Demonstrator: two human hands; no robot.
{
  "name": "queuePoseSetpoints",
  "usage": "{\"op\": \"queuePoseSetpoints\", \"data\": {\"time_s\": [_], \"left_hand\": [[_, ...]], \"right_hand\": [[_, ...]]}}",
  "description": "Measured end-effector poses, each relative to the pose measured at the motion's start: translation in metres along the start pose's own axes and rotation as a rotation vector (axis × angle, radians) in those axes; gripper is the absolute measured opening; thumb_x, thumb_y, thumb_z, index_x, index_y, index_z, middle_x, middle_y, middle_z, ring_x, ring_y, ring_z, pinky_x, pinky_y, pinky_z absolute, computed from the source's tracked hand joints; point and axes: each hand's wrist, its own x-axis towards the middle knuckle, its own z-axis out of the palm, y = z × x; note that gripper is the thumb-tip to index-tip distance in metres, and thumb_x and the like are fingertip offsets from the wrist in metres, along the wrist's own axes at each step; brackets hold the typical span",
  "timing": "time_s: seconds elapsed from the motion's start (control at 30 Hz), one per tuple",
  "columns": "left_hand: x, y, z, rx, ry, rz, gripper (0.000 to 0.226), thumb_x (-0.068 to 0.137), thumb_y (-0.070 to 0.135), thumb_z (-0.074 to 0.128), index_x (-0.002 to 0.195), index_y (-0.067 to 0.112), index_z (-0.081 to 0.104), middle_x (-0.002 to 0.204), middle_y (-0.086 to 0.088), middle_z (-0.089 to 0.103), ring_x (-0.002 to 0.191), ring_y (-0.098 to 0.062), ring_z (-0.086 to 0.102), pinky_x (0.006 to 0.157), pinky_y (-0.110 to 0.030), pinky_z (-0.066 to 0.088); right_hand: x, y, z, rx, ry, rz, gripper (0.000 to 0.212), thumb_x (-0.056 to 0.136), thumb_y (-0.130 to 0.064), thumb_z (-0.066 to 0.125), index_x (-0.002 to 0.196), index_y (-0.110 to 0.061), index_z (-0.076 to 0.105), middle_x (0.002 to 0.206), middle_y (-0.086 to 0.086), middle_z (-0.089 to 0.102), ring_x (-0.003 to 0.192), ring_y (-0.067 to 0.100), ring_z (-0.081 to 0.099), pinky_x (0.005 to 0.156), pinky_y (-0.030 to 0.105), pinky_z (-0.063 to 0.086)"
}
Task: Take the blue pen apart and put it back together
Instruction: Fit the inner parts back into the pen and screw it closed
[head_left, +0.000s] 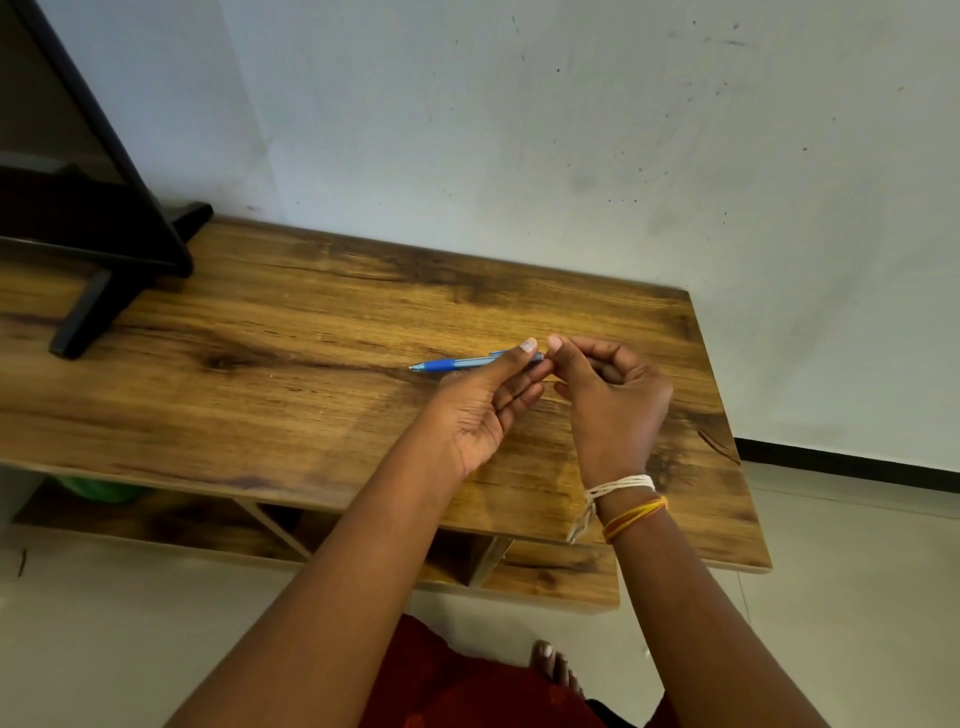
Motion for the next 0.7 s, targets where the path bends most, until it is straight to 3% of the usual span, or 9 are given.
{"op": "queuePoseSetpoints", "data": {"time_s": [0.1,0.23,0.43,0.7], "left_hand": [[-0.0011,0.0015,0.0002,-0.01,0.016,0.002,0.002,0.081,0.006,0.07,0.082,0.007,0.07,0.077,-0.009,0.077,0.073,-0.012,0.074,0.058,-0.02,0.057],[-0.0018,0.0024,0.0009,-0.019,0.039,0.019,0.002,0.081,0.005,0.07,0.082,0.007,0.07,0.076,-0.009,0.076,0.071,-0.012,0.074,0.059,-0.02,0.058],[-0.0028,0.0044,0.0002,-0.023,0.036,0.012,0.009,0.081,0.011,0.071,0.088,0.005,0.069,0.078,-0.01,0.077,0.072,-0.012,0.074,0.055,-0.02,0.057],[-0.0036,0.0051,-0.0001,-0.014,0.014,-0.013,0.009,0.083,0.016,0.07,0.088,0.008,0.07,0.079,-0.007,0.077,0.074,-0.012,0.074,0.056,-0.019,0.056]], "right_hand": [[0.0021,-0.0002,-0.0002,0.074,-0.041,0.077,0.016,0.079,-0.017,0.079,0.088,-0.006,0.074,0.079,0.009,0.077,0.076,0.023,0.075,0.062,0.032,0.058],[0.0029,-0.0023,-0.0001,0.126,-0.093,0.107,0.01,0.084,-0.016,0.074,0.088,-0.007,0.072,0.081,0.011,0.076,0.075,0.022,0.075,0.058,0.025,0.057],[0.0022,-0.0015,-0.0009,0.108,-0.15,0.054,0.008,0.084,-0.004,0.071,0.089,-0.01,0.073,0.085,0.013,0.075,0.079,0.022,0.074,0.063,0.026,0.058],[0.0022,-0.0002,-0.0002,0.083,-0.155,0.014,0.014,0.078,-0.007,0.078,0.092,-0.011,0.075,0.085,0.006,0.077,0.076,0.013,0.073,0.065,0.027,0.059]]}}
